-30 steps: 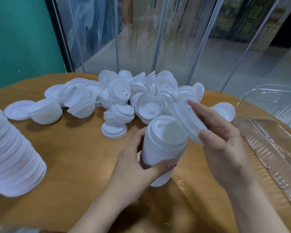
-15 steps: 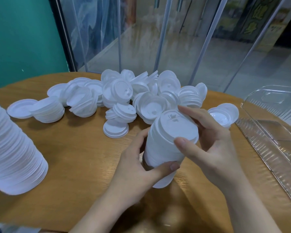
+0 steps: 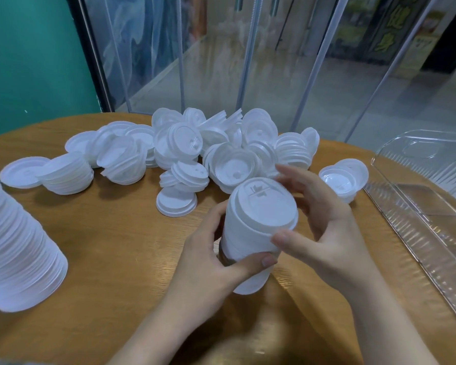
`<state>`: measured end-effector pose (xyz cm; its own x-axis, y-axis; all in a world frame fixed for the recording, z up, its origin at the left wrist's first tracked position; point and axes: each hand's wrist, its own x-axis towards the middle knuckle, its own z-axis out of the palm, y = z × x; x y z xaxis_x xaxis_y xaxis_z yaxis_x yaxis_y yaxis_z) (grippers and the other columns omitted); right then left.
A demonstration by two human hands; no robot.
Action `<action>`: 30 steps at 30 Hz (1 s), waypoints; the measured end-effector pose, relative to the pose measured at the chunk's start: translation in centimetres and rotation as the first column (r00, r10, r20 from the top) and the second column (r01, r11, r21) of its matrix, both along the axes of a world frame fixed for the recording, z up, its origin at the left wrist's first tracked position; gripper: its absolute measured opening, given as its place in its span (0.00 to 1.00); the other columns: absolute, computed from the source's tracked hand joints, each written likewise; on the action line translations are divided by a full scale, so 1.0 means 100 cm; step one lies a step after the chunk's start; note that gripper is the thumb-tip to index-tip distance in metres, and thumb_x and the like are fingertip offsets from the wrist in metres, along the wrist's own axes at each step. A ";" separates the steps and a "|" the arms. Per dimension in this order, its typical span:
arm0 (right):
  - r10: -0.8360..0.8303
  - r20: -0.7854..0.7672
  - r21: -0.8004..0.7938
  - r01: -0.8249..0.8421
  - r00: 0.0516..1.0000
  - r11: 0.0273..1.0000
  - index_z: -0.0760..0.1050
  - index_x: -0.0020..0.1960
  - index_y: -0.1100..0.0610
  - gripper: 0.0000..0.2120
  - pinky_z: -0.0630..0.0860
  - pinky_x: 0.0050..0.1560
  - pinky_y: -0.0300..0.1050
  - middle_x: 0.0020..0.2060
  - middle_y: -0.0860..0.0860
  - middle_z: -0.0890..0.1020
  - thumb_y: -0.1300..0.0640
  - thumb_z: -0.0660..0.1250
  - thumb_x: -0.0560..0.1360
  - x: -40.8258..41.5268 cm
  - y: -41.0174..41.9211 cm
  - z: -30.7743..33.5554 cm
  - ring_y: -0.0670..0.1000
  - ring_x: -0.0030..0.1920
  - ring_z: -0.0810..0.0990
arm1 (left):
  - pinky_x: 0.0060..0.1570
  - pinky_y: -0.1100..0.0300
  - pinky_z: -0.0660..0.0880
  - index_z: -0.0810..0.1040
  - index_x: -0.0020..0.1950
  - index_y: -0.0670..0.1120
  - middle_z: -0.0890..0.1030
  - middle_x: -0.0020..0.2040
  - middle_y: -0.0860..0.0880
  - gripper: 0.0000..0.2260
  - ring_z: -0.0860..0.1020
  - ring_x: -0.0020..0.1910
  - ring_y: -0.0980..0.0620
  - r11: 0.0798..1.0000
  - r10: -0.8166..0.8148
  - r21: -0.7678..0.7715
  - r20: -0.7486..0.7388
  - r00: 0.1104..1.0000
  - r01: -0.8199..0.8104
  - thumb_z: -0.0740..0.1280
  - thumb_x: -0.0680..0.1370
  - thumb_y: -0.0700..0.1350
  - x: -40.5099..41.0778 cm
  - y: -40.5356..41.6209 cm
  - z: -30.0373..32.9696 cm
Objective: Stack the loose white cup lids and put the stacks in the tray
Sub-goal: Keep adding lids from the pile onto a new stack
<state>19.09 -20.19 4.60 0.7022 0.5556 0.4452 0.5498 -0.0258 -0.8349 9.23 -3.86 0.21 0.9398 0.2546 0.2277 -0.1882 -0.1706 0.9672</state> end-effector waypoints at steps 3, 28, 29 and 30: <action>-0.215 0.033 0.026 0.214 0.976 0.976 0.77 0.65 0.51 0.28 0.75 0.62 0.47 0.59 0.49 0.82 0.36 0.71 0.71 0.028 -0.018 -0.010 0.48 0.61 0.79 | 0.58 0.67 0.75 0.76 0.68 0.62 0.82 0.62 0.60 0.34 0.79 0.64 0.58 1.000 -0.001 -0.009 -0.002 1.000 0.001 0.80 0.63 0.59 0.001 -0.001 -0.001; -0.602 0.471 -0.335 0.762 0.645 0.554 0.82 0.54 0.57 0.07 0.64 0.66 0.53 0.51 0.52 0.85 0.57 0.72 0.77 0.119 -0.071 -0.088 0.57 0.60 0.78 | 0.54 0.73 0.73 0.76 0.67 0.63 0.83 0.60 0.63 0.34 0.79 0.61 0.63 1.000 0.008 -0.024 0.005 1.000 -0.008 0.79 0.61 0.61 0.007 -0.010 -0.004; -0.608 0.472 -0.313 0.766 0.638 0.561 0.82 0.51 0.57 0.05 0.64 0.64 0.50 0.49 0.51 0.84 0.56 0.72 0.77 0.117 -0.070 -0.087 0.57 0.58 0.79 | 0.54 0.73 0.74 0.76 0.67 0.62 0.82 0.61 0.63 0.35 0.79 0.62 0.62 1.000 0.005 -0.022 0.004 1.000 -0.005 0.79 0.61 0.61 0.008 -0.011 -0.003; -0.616 0.470 -0.287 0.769 0.633 0.571 0.80 0.48 0.57 0.05 0.62 0.63 0.47 0.47 0.51 0.84 0.55 0.72 0.76 0.113 -0.069 -0.085 0.56 0.56 0.79 | 0.55 0.73 0.74 0.76 0.68 0.61 0.82 0.61 0.62 0.35 0.79 0.62 0.62 1.000 0.001 -0.022 0.005 1.000 -0.001 0.79 0.61 0.61 0.008 -0.011 -0.003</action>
<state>30.43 -27.09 -3.94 0.8308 0.1268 0.5419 0.4045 -0.8063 -0.4316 10.08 -5.00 -0.11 0.9383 0.2608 0.2272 -0.1932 -0.1497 0.9697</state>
